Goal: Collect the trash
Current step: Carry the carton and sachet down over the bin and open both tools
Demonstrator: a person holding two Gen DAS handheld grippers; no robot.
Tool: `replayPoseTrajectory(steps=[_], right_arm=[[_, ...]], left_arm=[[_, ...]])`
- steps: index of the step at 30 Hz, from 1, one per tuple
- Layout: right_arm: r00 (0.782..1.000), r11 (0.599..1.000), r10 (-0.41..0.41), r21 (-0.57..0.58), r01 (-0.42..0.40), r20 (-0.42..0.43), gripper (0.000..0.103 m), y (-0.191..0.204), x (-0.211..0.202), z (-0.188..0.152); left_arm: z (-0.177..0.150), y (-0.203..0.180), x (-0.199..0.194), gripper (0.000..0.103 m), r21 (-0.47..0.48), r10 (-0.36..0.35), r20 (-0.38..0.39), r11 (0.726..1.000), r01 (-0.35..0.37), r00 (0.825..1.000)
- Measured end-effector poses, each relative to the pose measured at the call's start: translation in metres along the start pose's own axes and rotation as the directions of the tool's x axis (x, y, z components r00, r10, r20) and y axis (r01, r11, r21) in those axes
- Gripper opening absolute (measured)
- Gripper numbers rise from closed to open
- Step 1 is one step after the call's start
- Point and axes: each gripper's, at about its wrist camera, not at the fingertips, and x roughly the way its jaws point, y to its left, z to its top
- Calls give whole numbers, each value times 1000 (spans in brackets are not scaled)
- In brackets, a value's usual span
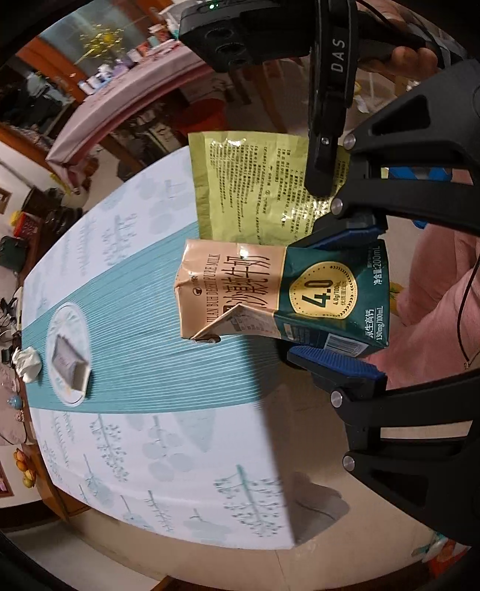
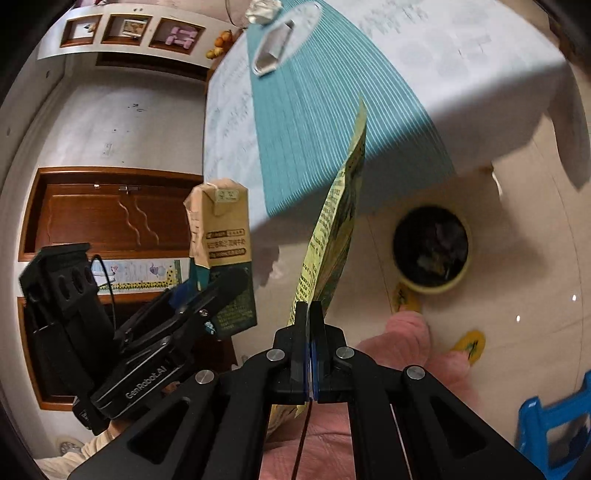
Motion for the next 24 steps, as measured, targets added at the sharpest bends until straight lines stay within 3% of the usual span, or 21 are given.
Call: replayPoseTrajectory(steps=[7, 11, 24], right_arm=[[998, 998, -8, 67, 12, -60, 1, -28, 32, -25], [995, 994, -28, 102, 38, -96, 1, -38, 67, -19], [976, 967, -95, 217, 137, -195, 1, -111, 199, 6]], left_arm=[[-30, -2, 11, 46, 46, 29, -23, 999, -28, 999], [-41, 9, 28, 46, 45, 35, -51, 998, -33, 998], [-81, 41, 133, 46, 55, 28, -133, 998, -21, 991]])
